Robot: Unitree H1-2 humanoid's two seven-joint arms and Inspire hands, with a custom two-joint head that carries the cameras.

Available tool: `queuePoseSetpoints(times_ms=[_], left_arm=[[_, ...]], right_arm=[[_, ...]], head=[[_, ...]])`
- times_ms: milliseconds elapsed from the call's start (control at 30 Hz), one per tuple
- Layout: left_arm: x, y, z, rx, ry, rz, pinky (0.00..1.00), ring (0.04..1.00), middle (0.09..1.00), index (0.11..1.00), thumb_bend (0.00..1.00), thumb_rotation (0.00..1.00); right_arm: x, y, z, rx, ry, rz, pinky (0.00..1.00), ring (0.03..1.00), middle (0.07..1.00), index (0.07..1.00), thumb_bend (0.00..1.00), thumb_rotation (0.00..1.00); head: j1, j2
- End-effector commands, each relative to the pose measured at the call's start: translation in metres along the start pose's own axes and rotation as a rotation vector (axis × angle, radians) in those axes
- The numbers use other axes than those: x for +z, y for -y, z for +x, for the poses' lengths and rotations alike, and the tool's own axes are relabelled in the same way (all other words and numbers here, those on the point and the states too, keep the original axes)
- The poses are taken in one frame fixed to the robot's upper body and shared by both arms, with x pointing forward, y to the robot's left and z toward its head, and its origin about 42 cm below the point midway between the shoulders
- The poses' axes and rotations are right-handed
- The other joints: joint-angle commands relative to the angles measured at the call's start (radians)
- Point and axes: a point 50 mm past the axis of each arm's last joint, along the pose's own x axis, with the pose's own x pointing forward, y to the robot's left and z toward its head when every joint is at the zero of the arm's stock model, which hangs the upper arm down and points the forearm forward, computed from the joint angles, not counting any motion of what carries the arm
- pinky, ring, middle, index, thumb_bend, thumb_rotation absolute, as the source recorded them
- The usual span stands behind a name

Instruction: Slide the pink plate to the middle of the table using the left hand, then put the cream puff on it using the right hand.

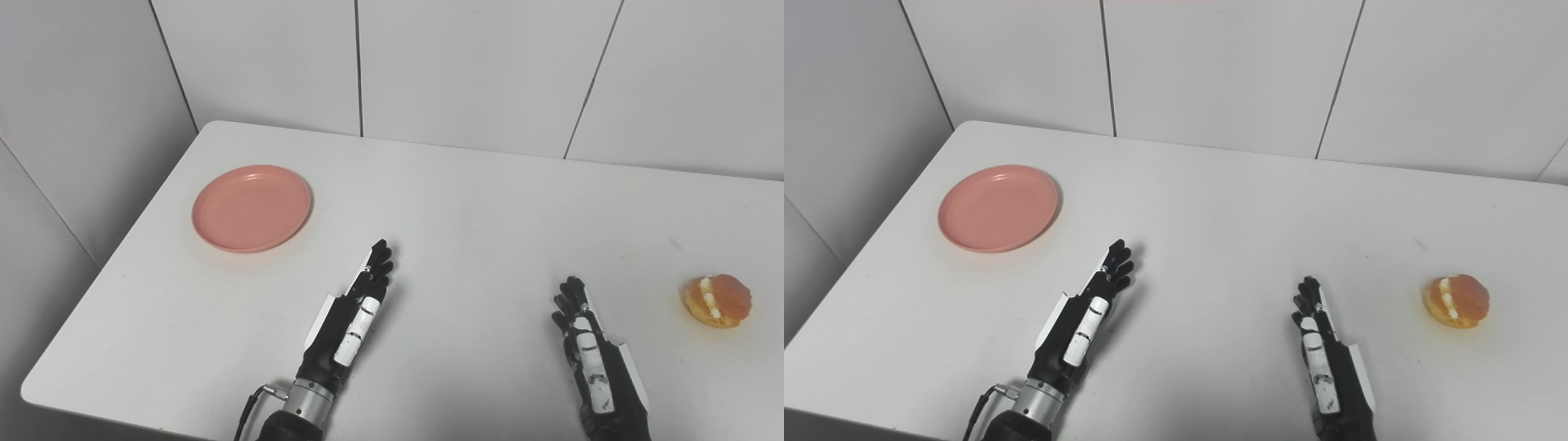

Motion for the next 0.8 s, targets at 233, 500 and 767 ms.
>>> queuePoseSetpoints(times_ms=[233,500,767], left_arm=[[0.028,-0.007,-0.004,-0.029,0.02,0.032,1.0,0.983,0.99,0.98,0.49,1.0],[0.068,-0.022,0.007,-0.05,0.133,0.035,0.95,0.944,0.962,0.949,0.49,0.97],[0.103,-0.041,0.021,-0.042,0.195,0.091,0.98,0.962,0.968,0.961,0.5,1.0]], right_arm=[[-0.006,0.003,0.001,-0.003,-0.011,-0.016,1.0,1.0,1.0,1.0,0.26,1.0],[-0.004,0.0,0.001,-0.009,-0.013,-0.007,1.0,1.0,1.0,1.0,0.25,1.0],[-0.005,0.001,0.001,-0.009,-0.009,-0.012,1.0,1.0,1.0,1.0,0.26,1.0]], head=[[0.012,-0.002],[0.016,0.004],[0.022,0.003]])
